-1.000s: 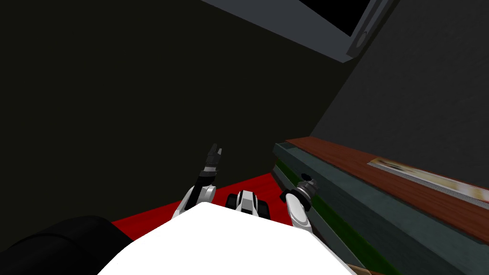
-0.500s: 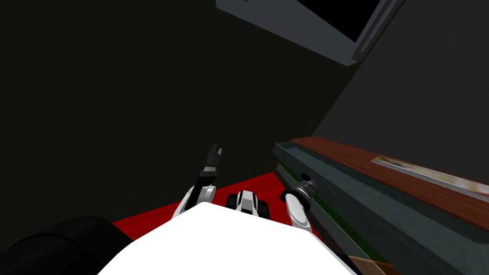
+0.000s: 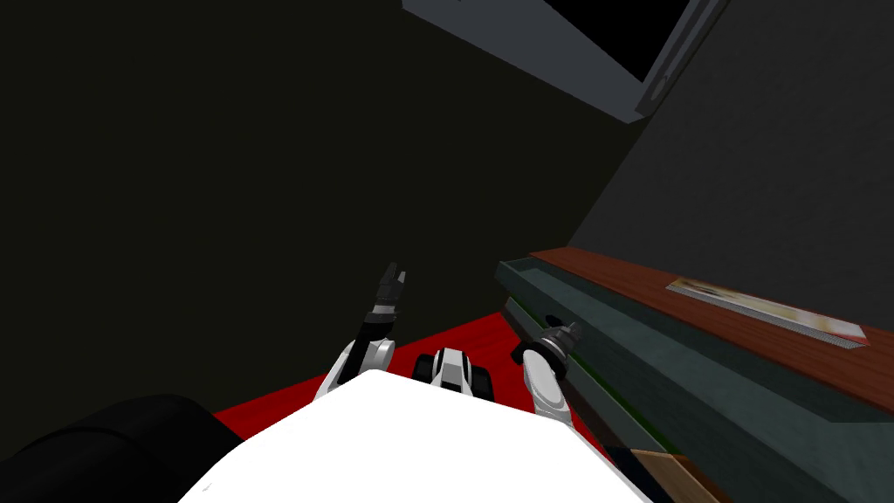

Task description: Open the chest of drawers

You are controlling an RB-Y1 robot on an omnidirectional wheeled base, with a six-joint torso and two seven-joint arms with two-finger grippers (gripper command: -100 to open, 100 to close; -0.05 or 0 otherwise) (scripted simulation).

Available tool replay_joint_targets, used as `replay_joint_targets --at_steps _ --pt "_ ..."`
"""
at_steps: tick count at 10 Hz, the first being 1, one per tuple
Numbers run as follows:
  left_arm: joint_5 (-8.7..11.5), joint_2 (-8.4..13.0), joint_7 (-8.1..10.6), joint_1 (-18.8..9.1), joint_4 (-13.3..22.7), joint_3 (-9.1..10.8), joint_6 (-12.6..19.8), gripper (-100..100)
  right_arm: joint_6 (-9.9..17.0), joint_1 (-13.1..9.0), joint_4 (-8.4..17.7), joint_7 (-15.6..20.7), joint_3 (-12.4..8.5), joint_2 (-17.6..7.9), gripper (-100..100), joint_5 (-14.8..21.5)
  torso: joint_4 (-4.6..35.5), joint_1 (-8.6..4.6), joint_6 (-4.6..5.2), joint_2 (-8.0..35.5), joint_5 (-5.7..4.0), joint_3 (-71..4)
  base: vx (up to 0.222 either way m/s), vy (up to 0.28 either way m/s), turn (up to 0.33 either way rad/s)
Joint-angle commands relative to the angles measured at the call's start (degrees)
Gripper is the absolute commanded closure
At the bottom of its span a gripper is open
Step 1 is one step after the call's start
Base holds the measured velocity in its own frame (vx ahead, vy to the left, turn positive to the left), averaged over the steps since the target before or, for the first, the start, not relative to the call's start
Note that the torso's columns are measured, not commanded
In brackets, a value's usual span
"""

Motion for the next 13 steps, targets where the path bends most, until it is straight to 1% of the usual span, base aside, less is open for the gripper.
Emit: replay_joint_targets --at_steps 1,4,5,6,8,9,10,13 --pt "0.0 0.0 0.00 0.0 0.0 0.00 0.0 0 -1.9 -1.0 -1.4 3.4 -0.8 -0.1 -100 -2.2 0.0 0.14 0.02 0.1 0.04 0.0 -0.001 0.013 -0.036" --pt "0.0 0.0 0.00 0.0 0.0 0.00 0.0 0 -4.9 -2.8 -3.7 8.4 -1.8 -0.1 -100 -6.0 0.0 0.24 0.03 0.1 0.05 0.1 -0.006 0.028 -0.095" --pt "0.0 0.0 0.00 0.0 0.0 0.00 0.0 0 -5.9 -3.4 -4.5 10.2 -2.2 -0.1 -100 -7.2 0.2 0.36 0.03 0.2 0.21 0.1 -0.008 0.034 -0.090" --pt "0.0 0.0 0.00 0.0 0.0 0.00 0.0 0 -5.9 -3.4 -4.5 10.6 -2.2 -0.1 -100 -7.2 0.2 0.45 0.02 0.3 0.30 0.1 -0.008 0.021 -0.046" --pt "0.0 0.0 0.00 0.0 0.0 0.00 0.0 0 -7.9 -4.5 -6.1 14.2 -2.9 0.0 -100 -9.7 0.4 0.59 0.02 0.4 0.46 0.2 -0.009 0.024 -0.074" --pt "0.0 0.0 0.00 0.0 0.0 0.00 0.0 0 -7.6 -3.2 -5.8 13.6 -2.8 0.2 -100 -9.5 0.6 0.76 0.06 0.6 0.65 0.3 0.004 0.007 -0.016" --pt "0.0 0.0 0.00 0.0 0.0 -0.01 0.0 0 -7.9 -3.2 -5.7 14.2 -2.8 0.1 0 -9.7 0.5 0.74 0.05 0.6 0.53 0.3 0.006 -0.001 0.011" --pt "0.0 0.0 0.00 0.0 0.0 0.00 0.0 0 -8.0 -2.8 -5.1 14.2 -2.7 0.1 0 -9.9 0.3 0.43 0.09 0.4 0.30 0.2 0.000 0.000 0.000"
